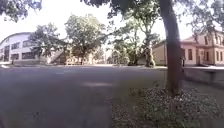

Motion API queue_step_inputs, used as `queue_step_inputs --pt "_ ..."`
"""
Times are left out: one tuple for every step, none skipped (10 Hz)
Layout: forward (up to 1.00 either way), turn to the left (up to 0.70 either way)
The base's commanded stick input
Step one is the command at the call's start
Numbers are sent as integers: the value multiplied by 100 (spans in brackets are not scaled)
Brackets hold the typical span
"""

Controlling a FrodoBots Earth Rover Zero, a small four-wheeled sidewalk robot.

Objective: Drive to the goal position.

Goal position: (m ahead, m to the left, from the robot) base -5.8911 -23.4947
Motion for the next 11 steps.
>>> queue_step_inputs --pt "60 0" --pt "60 0" --pt "60 0" --pt "60 0" --pt "60 0" --pt "60 0" --pt "60 0" --pt "60 0" --pt "60 0" --pt "60 0" --pt "60 0"
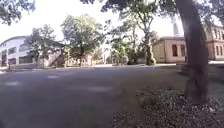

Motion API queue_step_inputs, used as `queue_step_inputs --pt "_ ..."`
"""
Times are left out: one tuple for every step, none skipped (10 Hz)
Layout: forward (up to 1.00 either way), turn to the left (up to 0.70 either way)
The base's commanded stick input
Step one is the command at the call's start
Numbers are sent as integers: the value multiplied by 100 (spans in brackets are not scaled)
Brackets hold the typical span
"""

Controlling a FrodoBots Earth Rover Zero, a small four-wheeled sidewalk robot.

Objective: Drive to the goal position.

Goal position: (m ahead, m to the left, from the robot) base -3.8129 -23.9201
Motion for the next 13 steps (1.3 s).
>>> queue_step_inputs --pt "60 0" --pt "60 0" --pt "60 0" --pt "60 0" --pt "60 0" --pt "60 0" --pt "60 0" --pt "60 0" --pt "60 0" --pt "60 0" --pt "60 0" --pt "60 0" --pt "60 0"
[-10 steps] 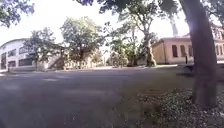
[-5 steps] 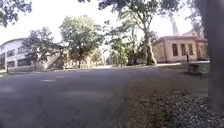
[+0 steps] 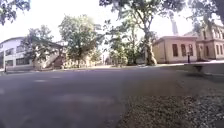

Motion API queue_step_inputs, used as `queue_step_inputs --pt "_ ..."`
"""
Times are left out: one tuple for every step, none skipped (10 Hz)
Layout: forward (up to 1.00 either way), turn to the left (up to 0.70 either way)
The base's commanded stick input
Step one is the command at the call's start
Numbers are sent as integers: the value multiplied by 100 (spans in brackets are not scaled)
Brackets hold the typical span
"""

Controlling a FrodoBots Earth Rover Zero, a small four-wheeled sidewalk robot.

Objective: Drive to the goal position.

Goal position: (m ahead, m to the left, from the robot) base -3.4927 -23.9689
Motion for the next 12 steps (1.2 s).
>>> queue_step_inputs --pt "60 0" --pt "60 0" --pt "60 0" --pt "60 0" --pt "60 0" --pt "60 -15" --pt "60 -15" --pt "60 -15" --pt "60 -15" --pt "60 -15" --pt "60 -15" --pt "60 -15"
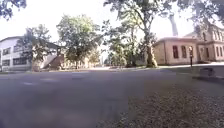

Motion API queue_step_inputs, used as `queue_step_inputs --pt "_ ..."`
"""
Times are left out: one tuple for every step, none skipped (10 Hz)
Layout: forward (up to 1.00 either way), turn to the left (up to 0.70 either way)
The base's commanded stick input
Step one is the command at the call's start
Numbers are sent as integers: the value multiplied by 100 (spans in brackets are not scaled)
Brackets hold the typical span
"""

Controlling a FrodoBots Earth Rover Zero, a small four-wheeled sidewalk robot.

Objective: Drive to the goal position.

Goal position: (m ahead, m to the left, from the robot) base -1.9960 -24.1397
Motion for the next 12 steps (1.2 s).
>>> queue_step_inputs --pt "60 -15" --pt "60 -15" --pt "60 -15" --pt "60 -15" --pt "60 -15" --pt "60 -15" --pt "60 -15" --pt "60 -15" --pt "60 -15" --pt "60 -15" --pt "60 -15" --pt "60 -15"
